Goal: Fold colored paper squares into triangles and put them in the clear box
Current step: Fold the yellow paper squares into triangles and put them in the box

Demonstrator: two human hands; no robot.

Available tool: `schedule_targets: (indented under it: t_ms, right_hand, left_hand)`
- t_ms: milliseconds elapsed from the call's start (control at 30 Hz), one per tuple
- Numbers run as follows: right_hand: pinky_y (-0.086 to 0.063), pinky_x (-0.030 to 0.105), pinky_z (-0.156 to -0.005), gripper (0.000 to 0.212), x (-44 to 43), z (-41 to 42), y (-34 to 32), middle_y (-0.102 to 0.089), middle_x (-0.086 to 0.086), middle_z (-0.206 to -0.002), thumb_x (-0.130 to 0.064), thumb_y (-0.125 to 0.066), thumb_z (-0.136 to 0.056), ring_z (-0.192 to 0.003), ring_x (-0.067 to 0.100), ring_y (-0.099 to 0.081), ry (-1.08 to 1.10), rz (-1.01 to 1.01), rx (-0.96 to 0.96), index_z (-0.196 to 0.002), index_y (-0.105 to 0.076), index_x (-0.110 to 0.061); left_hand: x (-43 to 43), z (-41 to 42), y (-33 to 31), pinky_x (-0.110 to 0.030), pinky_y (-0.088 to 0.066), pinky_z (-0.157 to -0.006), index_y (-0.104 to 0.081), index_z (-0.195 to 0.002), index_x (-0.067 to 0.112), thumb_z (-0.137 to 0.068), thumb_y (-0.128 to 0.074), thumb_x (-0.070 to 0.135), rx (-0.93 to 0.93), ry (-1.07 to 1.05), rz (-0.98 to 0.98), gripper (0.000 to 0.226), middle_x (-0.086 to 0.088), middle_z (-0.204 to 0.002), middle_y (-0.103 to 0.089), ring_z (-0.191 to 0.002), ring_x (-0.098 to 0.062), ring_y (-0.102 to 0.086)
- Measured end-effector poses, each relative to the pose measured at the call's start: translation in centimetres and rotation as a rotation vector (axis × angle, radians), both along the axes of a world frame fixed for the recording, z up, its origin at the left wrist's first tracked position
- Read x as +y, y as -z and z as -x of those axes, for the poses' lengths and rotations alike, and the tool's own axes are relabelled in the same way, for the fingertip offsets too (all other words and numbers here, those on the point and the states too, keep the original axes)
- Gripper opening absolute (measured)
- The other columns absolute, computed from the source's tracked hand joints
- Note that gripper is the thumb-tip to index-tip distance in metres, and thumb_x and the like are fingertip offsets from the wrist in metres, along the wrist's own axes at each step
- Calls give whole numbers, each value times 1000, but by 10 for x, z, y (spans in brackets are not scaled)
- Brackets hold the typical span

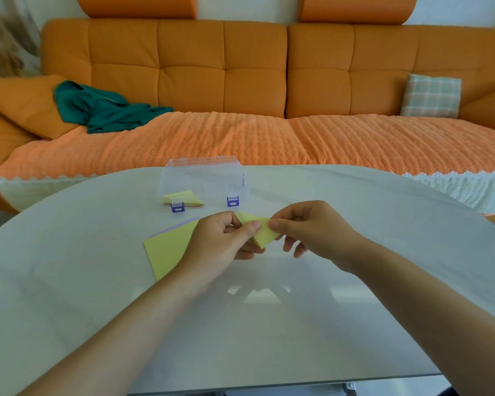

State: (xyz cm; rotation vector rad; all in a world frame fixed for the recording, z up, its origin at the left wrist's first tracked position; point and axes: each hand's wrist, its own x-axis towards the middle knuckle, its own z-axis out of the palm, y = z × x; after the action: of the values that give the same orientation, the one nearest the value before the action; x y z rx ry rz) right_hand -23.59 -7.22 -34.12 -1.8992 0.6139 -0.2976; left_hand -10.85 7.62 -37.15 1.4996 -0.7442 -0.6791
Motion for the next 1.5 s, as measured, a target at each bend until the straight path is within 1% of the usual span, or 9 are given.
schedule_targets:
  t_ms: [100,233,433,567,700,833,1200,1300,1500]
  right_hand:
    - [-58,28,-58,10,-1,1,-2,-74,0,-75,-24,-71,-91,-62,11,-66,-2,11,5,-86,-78,-19]
    - [-56,26,-57,11,-2,2,-3,-72,-3,-70,-25,-71,-91,-62,9,-64,-12,41,19,-84,-77,-19]
    - [-56,25,-57,12,-3,3,-4,-70,-1,-67,-23,-72,-90,-63,9,-66,3,14,-11,-83,-77,-16]
    - [-54,28,-58,12,-9,7,-10,-71,0,-72,-21,-72,-90,-64,14,-63,-28,-70,-25,-82,-79,-16]
    - [-52,30,-59,11,-15,10,-12,-70,1,-73,-21,-73,-90,-65,16,-60,-77,-118,0,-83,-79,-16]
    - [-47,29,-57,11,-14,11,-10,-69,-2,-70,-23,-74,-89,-62,12,-59,-85,-81,38,-83,-79,-15]
    - [-45,26,-58,13,-18,10,-8,-67,0,-63,-30,-74,-88,-57,8,-56,-89,0,94,-83,-79,-19]
    - [-44,23,-54,12,-19,9,-4,-67,1,-62,-30,-75,-87,-54,8,-54,-91,22,105,-79,-79,-23]
    - [-40,12,-46,13,-18,2,9,-65,-12,-57,-33,-75,-85,-51,-1,-55,-88,166,187,-75,-78,-25]
  left_hand:
    - [-1,0,0,-27,-60,-64,-70,-101,17,-93,-69,20,-22,-28,47,8,-3,-86,-78,-81,-19,-76]
    - [0,-3,-1,-28,-60,-66,-65,-116,28,-95,-65,12,-41,-27,126,26,-9,-85,-77,-80,-21,-75]
    - [2,-2,-6,-29,-61,-67,-73,-102,19,-96,-61,4,-35,46,99,20,-7,-87,-78,-84,-22,-76]
    - [7,-7,-15,-15,-54,-58,-73,-101,17,-89,-68,-2,-104,117,66,24,-7,-79,-77,-72,-16,-75]
    - [10,-10,-19,-17,-55,-61,-77,-95,18,-82,-72,-7,-118,109,72,29,-7,-74,-76,-70,-19,-75]
    - [11,-7,-18,-8,-46,-50,-78,-91,14,-80,-72,-10,-98,96,48,27,-4,-65,-74,-61,-11,-72]
    - [11,-12,-13,-22,-59,-66,-82,-80,31,-78,-79,-2,-163,96,-6,34,-8,-73,-76,-68,-20,-75]
    - [11,-11,-12,-25,-60,-65,-82,-83,27,-79,-81,7,-170,97,-23,21,-8,-73,-76,-66,-19,-74]
    - [5,-9,0,-16,-51,-59,-79,-75,31,-80,-80,23,-394,16,-225,9,7,-68,-74,-59,-4,-66]
